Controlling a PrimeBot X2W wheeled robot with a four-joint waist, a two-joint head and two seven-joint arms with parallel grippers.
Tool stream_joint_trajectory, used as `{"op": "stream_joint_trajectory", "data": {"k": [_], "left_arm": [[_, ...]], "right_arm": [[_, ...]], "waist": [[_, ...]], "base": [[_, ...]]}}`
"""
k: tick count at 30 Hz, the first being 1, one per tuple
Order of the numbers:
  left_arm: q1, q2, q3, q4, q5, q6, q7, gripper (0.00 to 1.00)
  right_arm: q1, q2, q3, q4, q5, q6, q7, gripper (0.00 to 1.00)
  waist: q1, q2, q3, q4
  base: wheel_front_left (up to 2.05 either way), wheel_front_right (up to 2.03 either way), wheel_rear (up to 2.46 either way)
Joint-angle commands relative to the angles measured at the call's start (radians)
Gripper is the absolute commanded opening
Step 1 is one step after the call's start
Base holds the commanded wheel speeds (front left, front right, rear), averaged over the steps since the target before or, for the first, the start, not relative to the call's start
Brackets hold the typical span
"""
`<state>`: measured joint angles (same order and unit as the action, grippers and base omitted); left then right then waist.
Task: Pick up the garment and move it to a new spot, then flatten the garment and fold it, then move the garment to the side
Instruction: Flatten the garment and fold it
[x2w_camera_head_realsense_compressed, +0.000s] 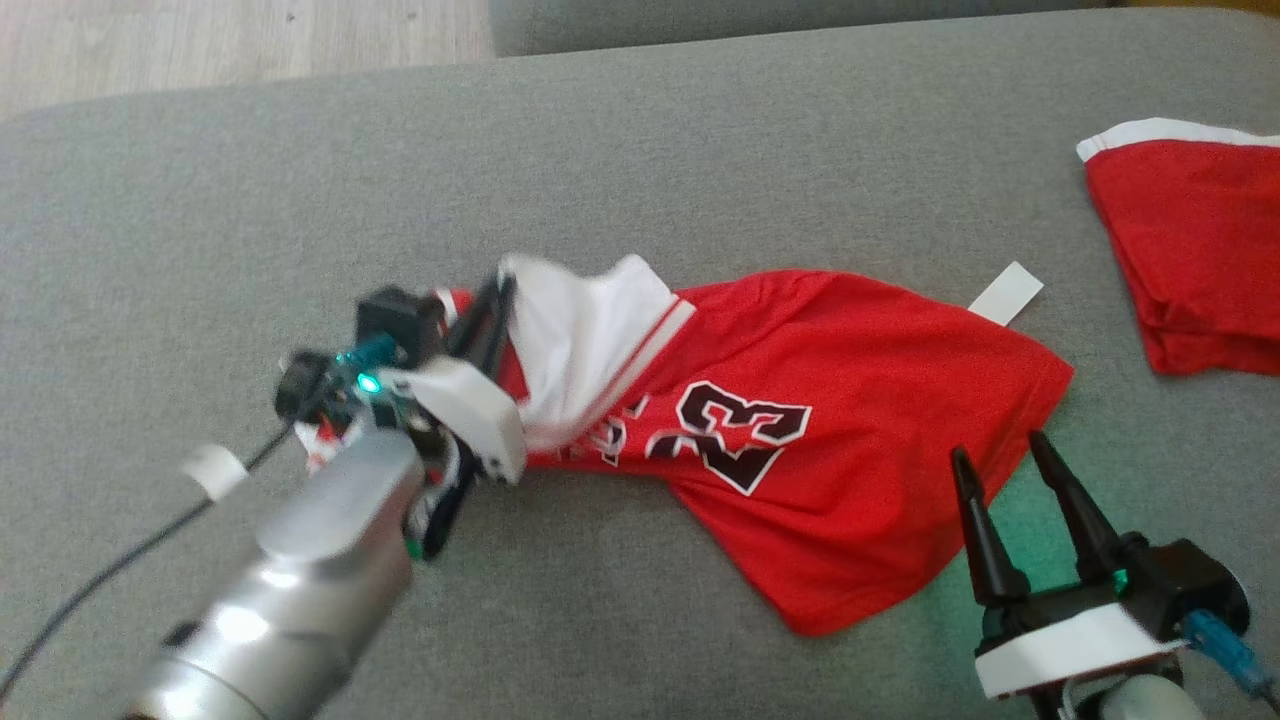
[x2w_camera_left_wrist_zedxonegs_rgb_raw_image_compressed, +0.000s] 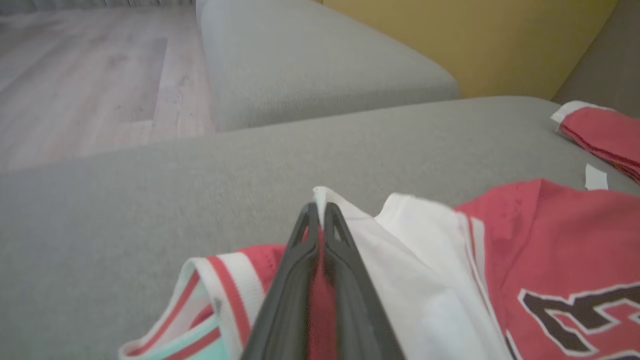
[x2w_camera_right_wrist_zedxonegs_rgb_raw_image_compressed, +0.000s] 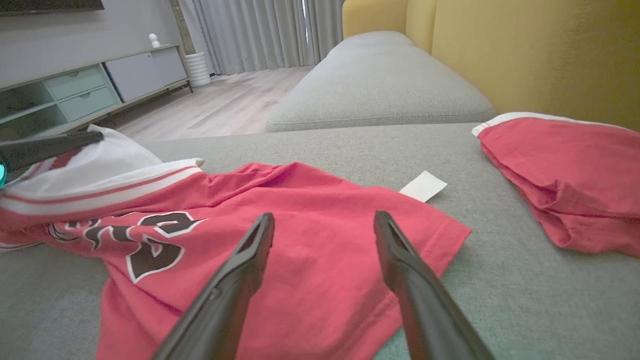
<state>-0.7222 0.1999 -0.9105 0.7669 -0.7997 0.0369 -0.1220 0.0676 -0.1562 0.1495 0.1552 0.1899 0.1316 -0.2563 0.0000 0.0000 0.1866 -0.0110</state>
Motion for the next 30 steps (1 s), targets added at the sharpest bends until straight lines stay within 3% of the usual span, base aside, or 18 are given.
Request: {"op": "stream_joint_trajectory", "data": {"k": [1,5,12,19,28,29,30], "left_arm": [[-0.078,0.064,0.033,-0.063,0.021,0.013,-0.034,0.0],[-0.086,0.168,0.046,-0.189,0.049,0.042,-0.037,0.0],[-0.029,0.343,0.052,-0.448,0.054,0.104,0.072,0.0],[0.005,0.405,0.053,-0.586,0.05,0.148,0.128,0.0],[-0.002,0.418,0.044,-0.653,0.061,0.166,0.153,0.0],[-0.004,0.418,0.044,-0.654,0.062,0.167,0.152,0.0],[-0.004,0.418,0.046,-0.656,0.062,0.168,0.149,0.0]], "right_arm": [[-0.041,-0.007,0.007,-0.021,0.02,-0.001,-0.006,1.0],[-0.079,-0.001,-0.024,0.038,0.062,-0.001,-0.006,1.0],[-0.219,0.002,-0.109,0.239,0.132,-0.001,0.023,1.0],[-0.405,0.004,-0.101,0.39,0.13,-0.001,0.107,1.0],[-0.57,0.015,-0.051,0.648,0.089,-0.001,0.15,1.0],[-0.58,0.016,-0.041,0.671,0.09,-0.001,0.149,0.78],[-0.588,0.015,-0.032,0.688,0.091,-0.001,0.139,0.0]], "waist": [[0.0,0.0,0.008,0.005],[0.0,0.0,0.013,0.008],[0.0,0.0,0.02,0.033],[0.0,0.0,0.042,0.049],[0.0,0.0,0.056,0.087],[0.0,0.0,0.055,0.089],[0.0,0.0,0.055,0.091]], "base": [[0.0,0.0,0.0],[0.0,0.0,0.0],[0.0,0.0,0.0],[0.0,0.0,0.0],[0.0,0.0,0.0],[0.0,0.0,0.0],[0.0,0.0,0.0]]}}
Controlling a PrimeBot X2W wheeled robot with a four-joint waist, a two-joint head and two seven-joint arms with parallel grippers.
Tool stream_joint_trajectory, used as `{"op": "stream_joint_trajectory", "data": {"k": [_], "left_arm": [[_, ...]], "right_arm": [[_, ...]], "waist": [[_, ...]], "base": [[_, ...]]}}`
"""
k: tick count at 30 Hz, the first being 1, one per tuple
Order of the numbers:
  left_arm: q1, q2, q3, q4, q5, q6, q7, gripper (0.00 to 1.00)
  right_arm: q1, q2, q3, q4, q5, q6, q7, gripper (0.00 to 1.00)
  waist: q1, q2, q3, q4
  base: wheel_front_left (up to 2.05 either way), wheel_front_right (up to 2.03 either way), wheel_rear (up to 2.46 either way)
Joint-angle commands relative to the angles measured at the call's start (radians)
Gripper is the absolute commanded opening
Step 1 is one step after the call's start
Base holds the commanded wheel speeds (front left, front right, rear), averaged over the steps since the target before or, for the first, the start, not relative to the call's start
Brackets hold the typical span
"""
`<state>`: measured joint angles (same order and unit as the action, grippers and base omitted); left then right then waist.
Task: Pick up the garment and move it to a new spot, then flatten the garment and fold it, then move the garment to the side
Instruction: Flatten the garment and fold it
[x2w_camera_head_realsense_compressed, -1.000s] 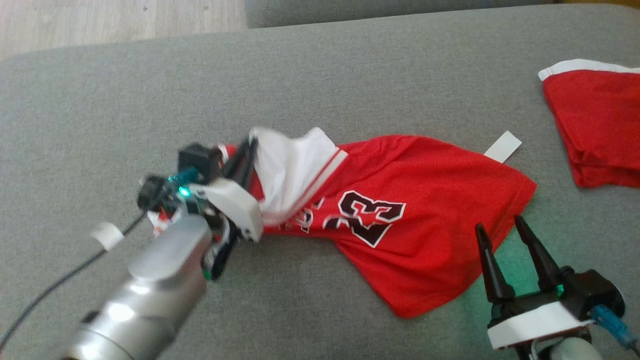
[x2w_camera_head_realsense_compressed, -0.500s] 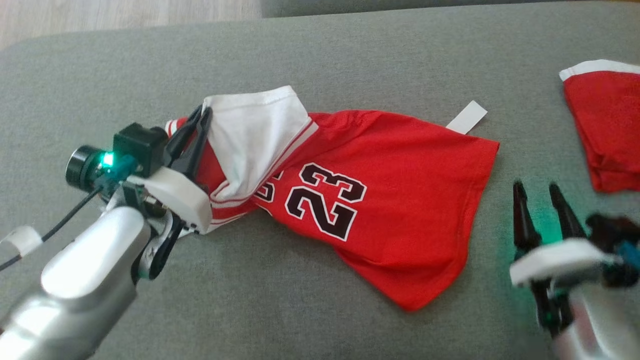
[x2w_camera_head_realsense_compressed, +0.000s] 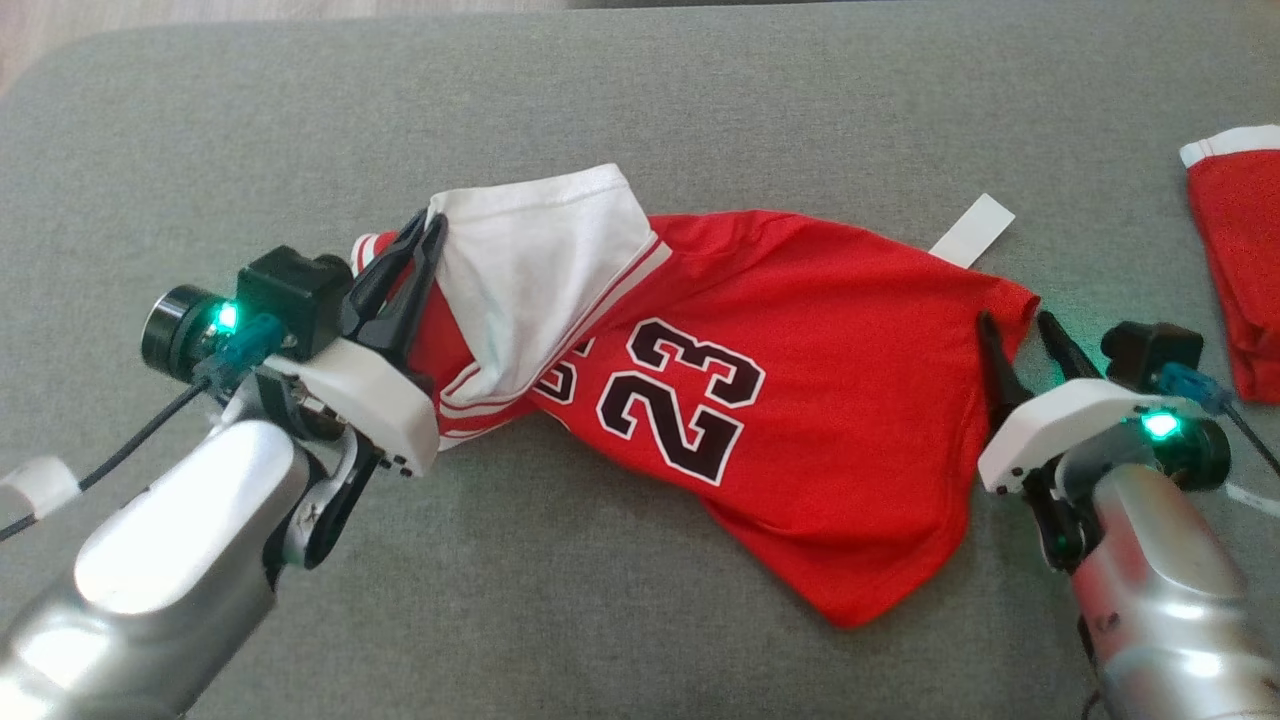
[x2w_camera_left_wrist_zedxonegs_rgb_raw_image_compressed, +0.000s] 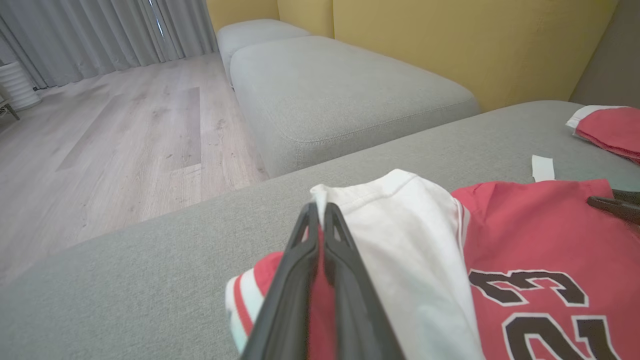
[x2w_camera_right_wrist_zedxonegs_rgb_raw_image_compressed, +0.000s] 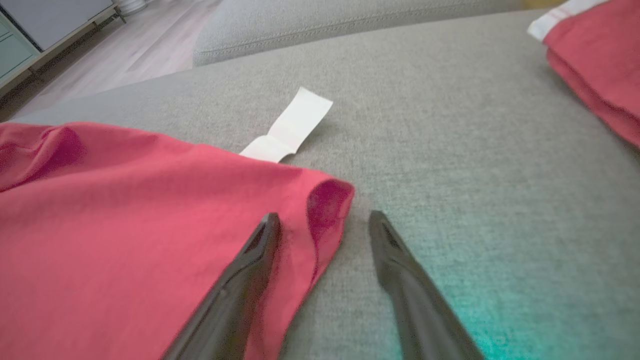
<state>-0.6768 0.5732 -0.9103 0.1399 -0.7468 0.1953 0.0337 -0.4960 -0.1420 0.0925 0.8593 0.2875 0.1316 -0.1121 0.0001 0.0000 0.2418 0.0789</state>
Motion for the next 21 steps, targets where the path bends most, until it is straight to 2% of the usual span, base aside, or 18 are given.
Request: {"op": "stream_joint_trajectory", "data": {"k": [1,3,7,9,12,16,20,21], "left_arm": [[-0.05,0.044,0.049,-0.031,0.007,0.008,-0.013,0.0],[-0.05,0.042,0.062,-0.034,-0.002,0.005,-0.036,0.0],[-0.045,0.051,0.082,-0.037,-0.013,-0.036,-0.105,0.0],[-0.036,0.048,0.077,-0.04,-0.009,-0.056,-0.141,0.0],[-0.011,0.028,0.049,-0.047,0.026,-0.068,-0.201,0.0],[0.066,-0.049,-0.008,-0.045,0.085,-0.055,-0.271,0.0],[0.153,-0.152,-0.088,0.026,0.159,-0.06,-0.292,0.0],[0.172,-0.178,-0.106,0.055,0.173,-0.062,-0.293,0.09]], "right_arm": [[-0.032,0.0,0.037,-0.003,-0.005,-0.001,-0.02,0.0],[-0.048,-0.009,0.048,0.009,0.003,-0.001,-0.072,0.0],[-0.082,-0.048,0.03,-0.013,-0.03,-0.001,-0.139,0.0],[-0.086,-0.067,-0.002,-0.054,-0.053,-0.001,-0.147,0.0],[-0.051,-0.085,-0.07,-0.182,-0.087,-0.001,-0.149,0.0],[0.075,-0.081,-0.124,-0.325,-0.126,-0.001,-0.149,0.0],[0.208,-0.057,-0.144,-0.387,-0.14,-0.001,-0.147,0.0],[0.233,-0.05,-0.148,-0.396,-0.141,-0.001,-0.141,0.0]], "waist": [[-0.0001,0.0,-0.001,0.003],[-0.0001,0.0,-0.003,0.002],[-0.0001,0.0,-0.014,-0.013],[-0.0001,0.0,-0.024,-0.023],[-0.0001,0.0,-0.033,-0.037],[-0.0001,0.0,-0.037,-0.056],[-0.0001,0.0,-0.037,-0.067],[-0.0001,0.0,-0.037,-0.068]], "base": [[0.0,0.0,0.0],[0.0,0.0,0.0],[0.0,0.0,0.0],[0.0,0.0,0.0],[0.0,0.0,0.0],[0.0,0.0,0.0],[0.0,0.0,0.0],[0.0,0.0,0.0]]}}
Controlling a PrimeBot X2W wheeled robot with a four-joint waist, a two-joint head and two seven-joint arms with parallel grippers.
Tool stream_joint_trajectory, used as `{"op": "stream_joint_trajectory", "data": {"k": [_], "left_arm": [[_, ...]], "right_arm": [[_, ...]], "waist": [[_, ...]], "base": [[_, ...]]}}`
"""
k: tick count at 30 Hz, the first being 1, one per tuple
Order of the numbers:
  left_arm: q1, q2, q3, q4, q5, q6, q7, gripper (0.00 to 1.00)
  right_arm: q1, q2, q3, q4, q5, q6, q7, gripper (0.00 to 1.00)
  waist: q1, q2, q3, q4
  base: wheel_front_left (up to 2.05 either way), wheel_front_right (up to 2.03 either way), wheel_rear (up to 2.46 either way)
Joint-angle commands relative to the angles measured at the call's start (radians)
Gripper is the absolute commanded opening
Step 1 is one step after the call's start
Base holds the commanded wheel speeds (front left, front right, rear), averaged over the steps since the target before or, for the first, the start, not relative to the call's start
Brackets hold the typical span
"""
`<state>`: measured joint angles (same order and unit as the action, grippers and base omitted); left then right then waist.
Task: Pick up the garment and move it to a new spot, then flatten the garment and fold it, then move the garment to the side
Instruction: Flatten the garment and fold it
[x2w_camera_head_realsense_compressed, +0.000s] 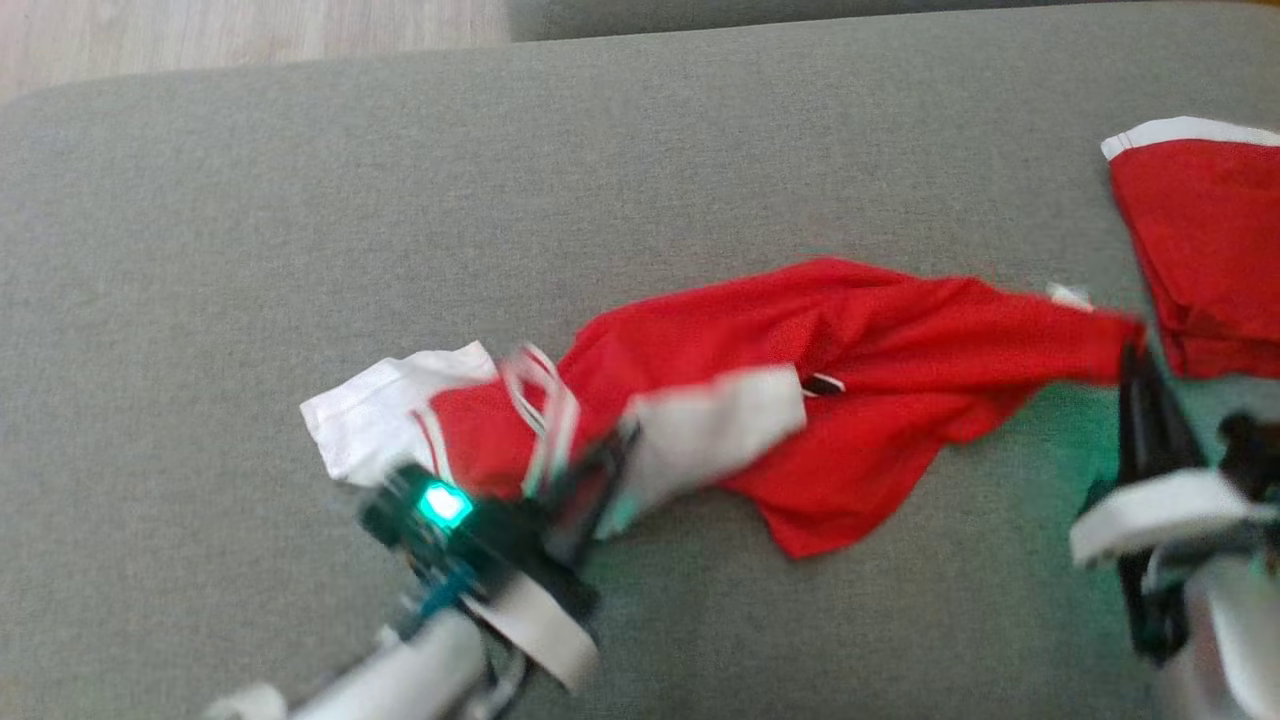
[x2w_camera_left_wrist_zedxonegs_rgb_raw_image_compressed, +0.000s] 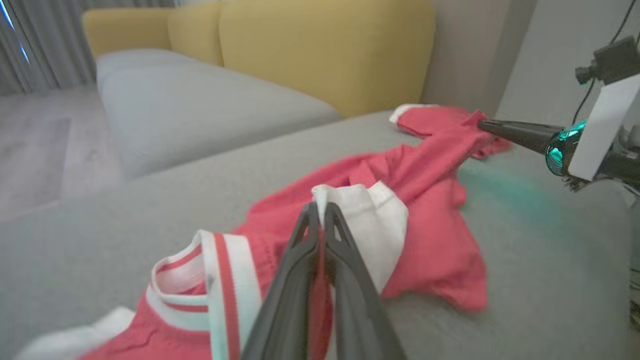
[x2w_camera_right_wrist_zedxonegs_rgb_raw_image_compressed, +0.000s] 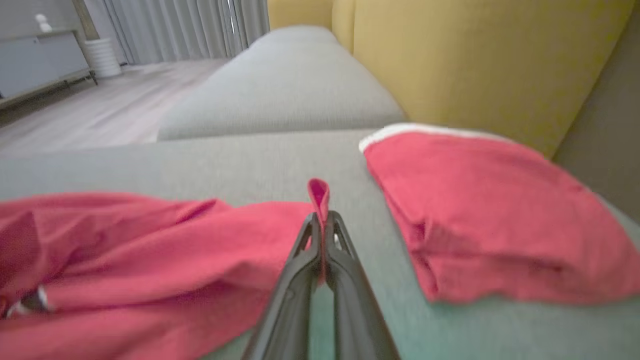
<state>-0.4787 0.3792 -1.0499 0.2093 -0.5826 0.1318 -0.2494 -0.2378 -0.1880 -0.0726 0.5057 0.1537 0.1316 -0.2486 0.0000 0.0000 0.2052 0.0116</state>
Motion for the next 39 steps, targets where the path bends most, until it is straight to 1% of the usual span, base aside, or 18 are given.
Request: {"op": "stream_joint_trajectory", "data": {"k": [1,2,4,6,7,9,12,13,15,19,20,23,31,33,34,35,37,39], "left_arm": [[-0.016,-0.004,0.013,0.015,0.033,-0.001,-0.011,0.49],[-0.01,-0.024,-0.005,0.039,0.061,-0.001,-0.011,1.0],[0.002,-0.062,-0.013,0.061,0.105,0.007,-0.012,1.0],[0.016,-0.084,-0.009,0.069,0.145,0.021,-0.012,1.0],[0.016,-0.084,-0.009,0.069,0.145,0.021,-0.012,1.0],[0.023,-0.089,-0.01,0.074,0.199,0.053,-0.012,1.0],[0.043,-0.095,-0.016,0.061,0.247,0.075,-0.012,1.0],[0.049,-0.095,-0.027,0.053,0.261,0.067,-0.012,1.0],[0.057,-0.088,-0.063,0.049,0.289,0.037,-0.012,1.0],[0.034,-0.073,-0.166,0.105,0.367,-0.047,0.002,1.0],[0.03,-0.078,-0.174,0.123,0.372,-0.059,0.008,1.0],[0.01,-0.103,-0.193,0.181,0.389,-0.096,0.027,1.0],[-0.035,-0.21,-0.213,0.348,0.403,-0.191,0.022,1.0],[-0.038,-0.23,-0.217,0.393,0.4,-0.214,0.036,1.0],[-0.04,-0.238,-0.218,0.413,0.399,-0.22,0.044,0.87],[-0.04,-0.244,-0.22,0.432,0.398,-0.226,0.053,0.64],[-0.044,-0.252,-0.221,0.464,0.397,-0.229,0.066,0.5],[-0.044,-0.255,-0.22,0.487,0.392,-0.228,0.075,0.45]], "right_arm": [[-0.004,0.002,0.013,-0.05,-0.011,-0.001,0.0,0.0],[0.014,0.006,0.009,-0.056,-0.016,-0.001,0.005,0.0],[0.04,0.013,0.0,-0.068,-0.031,-0.001,0.01,0.0],[0.057,0.024,-0.009,-0.081,-0.043,-0.001,0.015,0.0],[0.057,0.024,-0.009,-0.081,-0.043,-0.001,0.015,0.0],[0.068,0.035,-0.013,-0.091,-0.052,-0.001,0.021,0.0],[0.079,0.045,-0.016,-0.101,-0.059,-0.001,0.03,0.0],[0.082,0.048,-0.016,-0.104,-0.06,-0.001,0.032,0.0],[0.085,0.053,-0.017,-0.109,-0.061,-0.001,0.036,0.0],[0.091,0.055,-0.015,-0.12,-0.059,-0.001,0.044,0.0],[0.092,0.054,-0.015,-0.122,-0.059,-0.001,0.046,0.0],[0.092,0.05,-0.013,-0.128,-0.057,-0.001,0.05,0.0],[0.087,0.042,-0.002,-0.142,-0.052,-0.001,0.063,0.0],[0.085,0.037,-0.003,-0.149,-0.05,-0.001,0.067,0.0],[0.085,0.035,-0.005,-0.152,-0.048,-0.001,0.07,0.0],[0.085,0.032,-0.007,-0.156,-0.048,-0.001,0.072,0.0],[0.087,0.027,-0.011,-0.162,-0.047,-0.001,0.075,0.0],[0.09,0.024,-0.016,-0.168,-0.046,-0.001,0.078,0.0]], "waist": [[0.0,0.0,0.0,-0.002],[0.0,0.0,0.0,-0.003],[0.0,0.0,-0.001,-0.004],[0.0,0.0,-0.003,-0.004],[0.0,0.0,-0.003,-0.004],[0.0,0.0,-0.006,-0.004],[0.0,0.0,-0.015,-0.004],[0.0,0.0,-0.017,-0.004],[0.0,0.0,-0.02,-0.002],[0.0,0.0,-0.02,0.003],[0.0,0.0,-0.019,0.004],[0.0,0.0,-0.014,0.005],[0.0,0.0,0.01,-0.016],[0.0,0.0,0.016,-0.021],[0.0,0.0,0.018,-0.023],[0.0,0.0,0.019,-0.025],[0.0,0.0,0.021,-0.026],[0.0,0.0,0.019,-0.026]], "base": [[0.0,0.0,0.0],[0.0,0.0,0.0],[0.0,0.0,0.0],[0.0,0.0,0.0],[0.0,0.0,0.0],[0.0,0.0,0.0],[0.0,0.0,0.0],[0.0,0.0,0.0],[0.0,0.0,0.0],[0.0,0.0,0.0],[0.0,0.0,0.0],[0.0,0.0,0.0],[0.0,0.0,0.0],[0.0,0.0,0.0],[0.0,0.0,0.0],[0.0,0.0,0.0],[0.0,0.0,0.0],[0.0,0.0,0.0]]}}
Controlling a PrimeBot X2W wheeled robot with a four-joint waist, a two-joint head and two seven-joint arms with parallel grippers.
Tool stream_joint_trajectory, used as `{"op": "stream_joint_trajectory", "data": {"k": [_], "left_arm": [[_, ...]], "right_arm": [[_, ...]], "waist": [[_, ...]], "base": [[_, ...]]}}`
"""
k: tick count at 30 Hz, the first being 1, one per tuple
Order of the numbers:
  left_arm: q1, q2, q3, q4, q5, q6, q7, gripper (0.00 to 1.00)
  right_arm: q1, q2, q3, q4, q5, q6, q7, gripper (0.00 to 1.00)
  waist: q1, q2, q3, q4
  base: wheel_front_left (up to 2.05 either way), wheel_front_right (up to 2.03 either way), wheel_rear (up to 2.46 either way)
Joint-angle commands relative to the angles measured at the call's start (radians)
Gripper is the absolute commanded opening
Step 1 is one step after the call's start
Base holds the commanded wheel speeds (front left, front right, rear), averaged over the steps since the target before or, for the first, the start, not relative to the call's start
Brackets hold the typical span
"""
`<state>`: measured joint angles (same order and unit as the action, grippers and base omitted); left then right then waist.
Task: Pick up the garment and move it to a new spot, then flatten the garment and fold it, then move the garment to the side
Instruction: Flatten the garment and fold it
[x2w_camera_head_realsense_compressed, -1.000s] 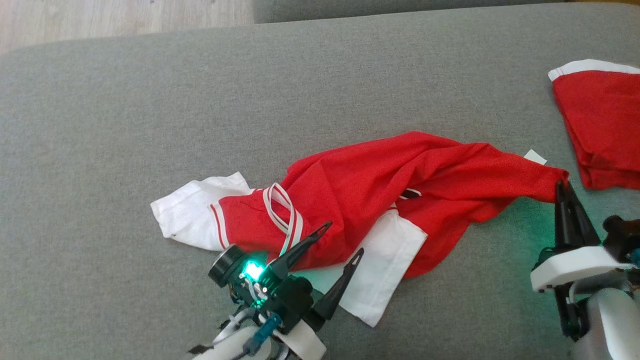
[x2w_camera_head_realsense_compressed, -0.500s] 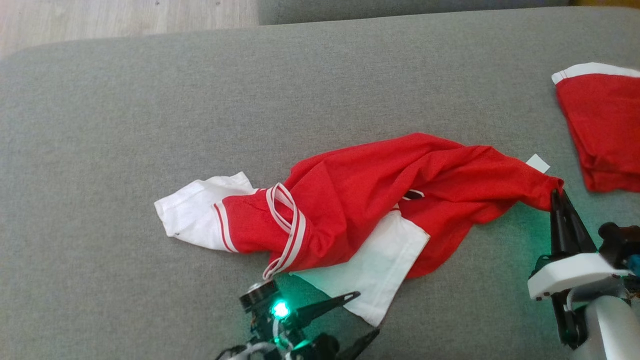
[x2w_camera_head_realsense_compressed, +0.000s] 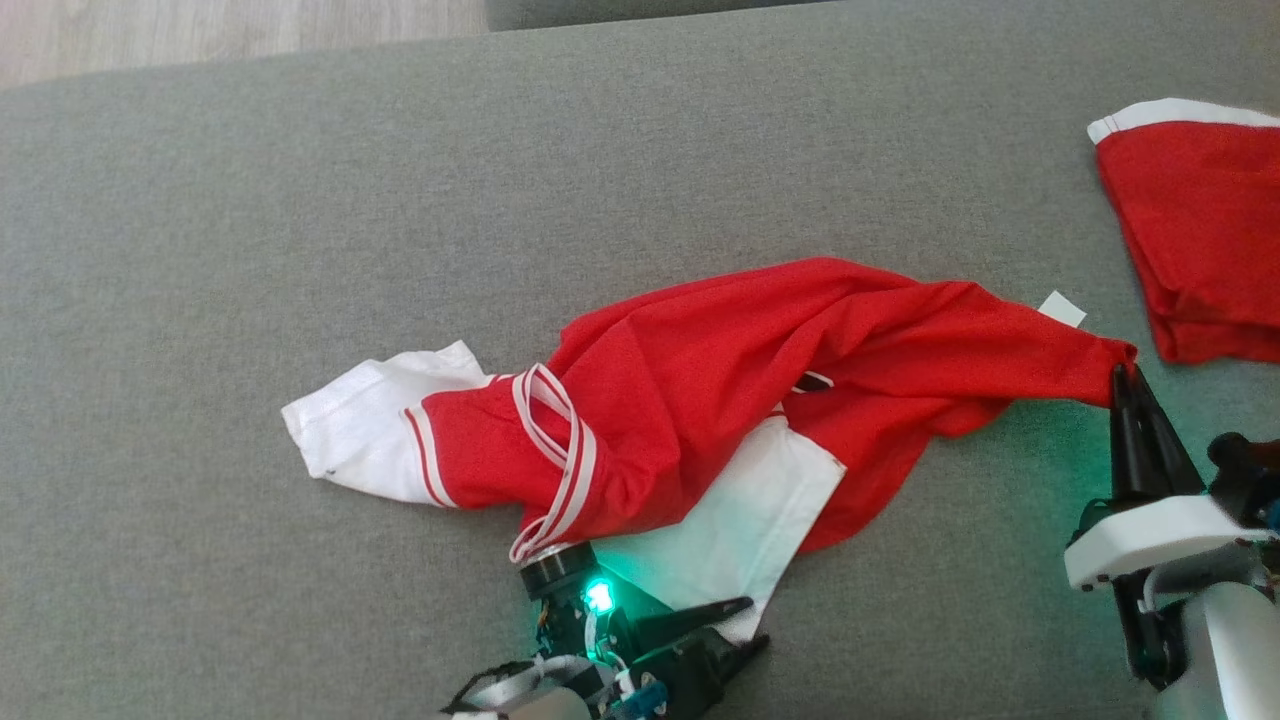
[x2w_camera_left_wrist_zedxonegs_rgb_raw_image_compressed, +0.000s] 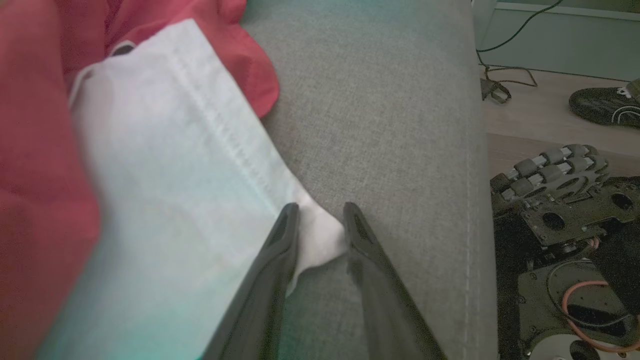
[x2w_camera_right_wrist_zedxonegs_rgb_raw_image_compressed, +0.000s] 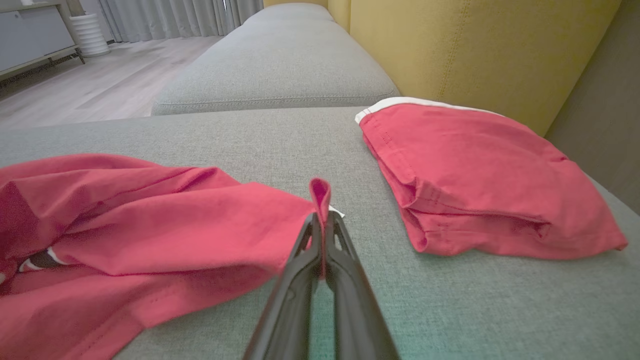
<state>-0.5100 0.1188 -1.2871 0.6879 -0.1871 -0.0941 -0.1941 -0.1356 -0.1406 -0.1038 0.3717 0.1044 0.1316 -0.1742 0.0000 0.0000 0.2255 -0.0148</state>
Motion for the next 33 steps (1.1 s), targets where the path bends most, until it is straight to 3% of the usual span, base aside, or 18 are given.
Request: {"op": "stream_joint_trajectory", "data": {"k": [1,2,3,7,12,13,18,24,33], "left_arm": [[-0.012,0.006,0.017,0.018,-0.006,-0.002,0.026,0.42],[-0.009,0.007,0.017,0.025,-0.013,-0.005,0.033,0.33],[-0.007,0.013,0.016,0.035,-0.018,-0.01,0.042,0.0],[-0.012,0.028,0.031,0.013,-0.015,0.015,0.002,0.0],[-0.04,0.115,0.124,-0.129,-0.031,0.115,-0.051,0.0],[-0.04,0.115,0.124,-0.129,-0.031,0.115,-0.051,0.0],[-0.084,0.3,0.304,-0.401,-0.09,0.197,-0.065,0.0],[-0.163,0.485,0.521,-0.629,-0.189,0.196,-0.067,0.0],[-0.338,0.607,0.706,-0.743,-0.238,0.209,-0.039,0.0]], "right_arm": [[-0.01,-0.024,0.013,-0.036,0.003,-0.001,0.004,0.0],[-0.008,-0.024,0.011,-0.038,0.004,-0.001,0.006,0.0],[-0.005,-0.023,0.006,-0.039,0.004,-0.001,0.007,0.0],[-0.002,-0.016,0.013,-0.044,0.005,-0.001,0.0,0.0],[0.002,-0.037,0.014,-0.058,0.011,-0.001,-0.016,0.0],[0.002,-0.037,0.014,-0.058,0.011,-0.001,-0.016,0.0],[-0.007,-0.094,-0.008,-0.094,0.012,-0.001,-0.02,0.0],[-0.053,-0.181,-0.011,-0.18,0.036,-0.001,0.014,0.0],[-0.143,-0.3,0.001,-0.361,0.135,-0.001,0.125,0.0]], "waist": [[0.0,0.0,-0.003,0.002],[0.0,0.0,-0.005,0.003],[0.0,0.0,-0.01,0.007],[0.0,0.0,-0.027,0.015],[0.0,0.0,-0.069,0.031],[0.0,0.0,-0.069,0.031],[0.0,0.0,-0.13,0.056],[0.0,0.0,-0.204,0.07],[0.0,0.0,-0.255,0.053]], "base": [[0.0,0.0,0.0],[0.0,0.0,0.0],[0.0,0.0,0.0],[0.0,0.0,0.0],[0.0,0.0,0.0],[0.0,0.0,0.0],[0.0,0.0,0.0],[0.0,0.0,0.0],[0.0,0.0,0.0]]}}
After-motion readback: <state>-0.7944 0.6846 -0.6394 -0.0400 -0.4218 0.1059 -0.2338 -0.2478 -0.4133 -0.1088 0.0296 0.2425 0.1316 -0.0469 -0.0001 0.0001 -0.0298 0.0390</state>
